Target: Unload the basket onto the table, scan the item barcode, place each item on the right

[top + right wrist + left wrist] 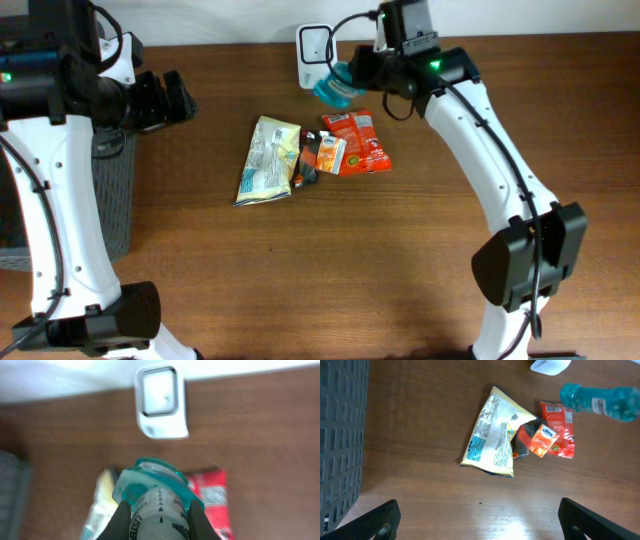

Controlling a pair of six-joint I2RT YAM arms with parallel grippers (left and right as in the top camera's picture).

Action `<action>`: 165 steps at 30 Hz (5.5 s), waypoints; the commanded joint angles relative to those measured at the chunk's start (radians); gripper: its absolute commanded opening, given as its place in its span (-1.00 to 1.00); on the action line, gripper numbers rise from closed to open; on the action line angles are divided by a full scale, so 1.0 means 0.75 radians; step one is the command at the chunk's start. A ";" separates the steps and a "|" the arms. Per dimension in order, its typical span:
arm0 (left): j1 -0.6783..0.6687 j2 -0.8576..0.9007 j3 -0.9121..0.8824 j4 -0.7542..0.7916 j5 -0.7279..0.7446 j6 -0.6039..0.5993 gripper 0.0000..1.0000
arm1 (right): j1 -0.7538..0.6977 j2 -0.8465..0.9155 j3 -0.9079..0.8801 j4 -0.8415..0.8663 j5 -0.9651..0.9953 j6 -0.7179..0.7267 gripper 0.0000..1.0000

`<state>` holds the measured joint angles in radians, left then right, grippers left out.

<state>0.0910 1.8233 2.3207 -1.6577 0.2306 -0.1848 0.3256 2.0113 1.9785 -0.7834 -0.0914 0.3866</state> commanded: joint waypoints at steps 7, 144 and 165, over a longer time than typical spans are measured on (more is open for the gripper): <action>0.000 -0.013 0.008 -0.002 -0.001 -0.012 0.98 | -0.152 0.011 0.047 -0.240 0.279 -0.152 -0.92; 0.000 -0.013 0.008 -0.003 -0.001 -0.012 0.98 | -0.441 -0.349 -1.249 1.202 -0.368 -0.895 0.97; 0.000 -0.013 0.008 -0.002 -0.001 -0.012 0.98 | -0.442 -0.319 -1.239 1.239 -0.351 -0.421 0.51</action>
<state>0.0910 1.8233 2.3207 -1.6581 0.2306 -0.1848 -0.0044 1.7741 1.0412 0.1432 -0.3424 0.0132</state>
